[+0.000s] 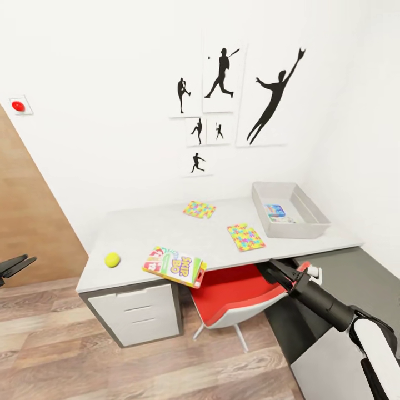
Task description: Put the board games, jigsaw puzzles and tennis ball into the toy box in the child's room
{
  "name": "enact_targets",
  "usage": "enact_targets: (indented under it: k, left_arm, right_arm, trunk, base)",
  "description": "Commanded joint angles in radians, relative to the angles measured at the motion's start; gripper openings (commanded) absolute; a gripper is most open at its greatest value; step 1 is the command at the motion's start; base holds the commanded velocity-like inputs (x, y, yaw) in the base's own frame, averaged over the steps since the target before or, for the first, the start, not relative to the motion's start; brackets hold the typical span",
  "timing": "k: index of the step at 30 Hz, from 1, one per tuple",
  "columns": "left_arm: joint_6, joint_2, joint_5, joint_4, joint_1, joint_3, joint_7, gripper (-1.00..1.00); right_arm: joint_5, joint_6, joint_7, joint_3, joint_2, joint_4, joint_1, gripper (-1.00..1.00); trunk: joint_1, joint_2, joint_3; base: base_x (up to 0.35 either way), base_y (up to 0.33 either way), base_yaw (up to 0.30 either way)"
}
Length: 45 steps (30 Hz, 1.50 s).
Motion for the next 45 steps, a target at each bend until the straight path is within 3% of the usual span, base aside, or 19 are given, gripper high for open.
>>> enact_targets:
  k: [1,13,45]
  left_arm:
    - [0.011,0.0,-0.001,0.0,-0.001,0.0,-0.004,1.0]
    - [0.011,0.0,-0.001,0.0,-0.001,0.0,-0.004,1.0]
    - [0.025,-0.001,-0.007,-0.004,-0.001,-0.001,-0.004,1.0]
  right_arm:
    - [-0.001,0.006,0.002,-0.001,0.0,0.0,-0.001,1.0]
    - [-0.001,0.006,0.002,-0.001,0.0,0.0,-0.001,1.0]
    - [-0.001,0.006,0.002,-0.001,0.0,0.0,-0.001,1.0]
  trunk:
    - [0.0,-0.001,0.0]
    - [0.0,-0.001,0.02]
    - [0.0,-0.001,0.074]
  base:
    - [0.0,-0.181,0.0]
    - [0.0,-0.14,0.0]
    - [0.004,0.023,0.0]
